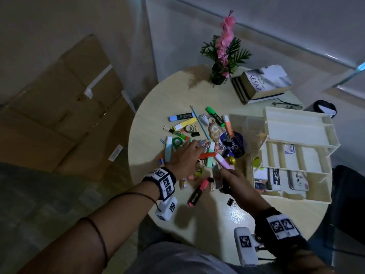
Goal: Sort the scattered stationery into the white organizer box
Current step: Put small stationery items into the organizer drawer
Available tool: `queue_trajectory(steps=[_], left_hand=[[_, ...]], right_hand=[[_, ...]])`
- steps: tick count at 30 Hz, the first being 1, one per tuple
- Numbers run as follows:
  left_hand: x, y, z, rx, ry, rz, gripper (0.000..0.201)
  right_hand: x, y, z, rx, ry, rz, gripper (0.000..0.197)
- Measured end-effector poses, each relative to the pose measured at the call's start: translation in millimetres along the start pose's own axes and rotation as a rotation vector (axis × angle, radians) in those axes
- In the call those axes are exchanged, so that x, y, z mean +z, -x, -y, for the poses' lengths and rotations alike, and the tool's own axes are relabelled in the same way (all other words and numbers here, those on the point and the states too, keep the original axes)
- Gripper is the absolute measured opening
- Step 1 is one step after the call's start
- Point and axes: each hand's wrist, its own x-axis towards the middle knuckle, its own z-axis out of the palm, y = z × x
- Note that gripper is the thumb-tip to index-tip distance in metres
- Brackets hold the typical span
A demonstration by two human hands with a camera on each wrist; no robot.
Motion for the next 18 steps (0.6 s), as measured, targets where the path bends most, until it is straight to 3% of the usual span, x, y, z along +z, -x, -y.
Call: queue_trajectory(steps=[4,9,14,18], left_hand=[[0,-21,-10,0.067,-0.165,0.057,0.039],[1,-31,-18,0.018,-0.206,0.058,0.017],[6,-36,-24,0.009,-0.253,0.036,0.020],[5,-29,-35,-0.023,-0.025,-0.061,0.032]], right_hand=[[-21,13,-3,0.056,-0.258,-0.012,0.023],[-33,31,-10,0.034,-0.382,-0.022,0.032],[-44,40,-15,0.012,-0.427,-0.073,0.032],[-59,50,-11,-0.034,-0.416,-0.072,0.021]])
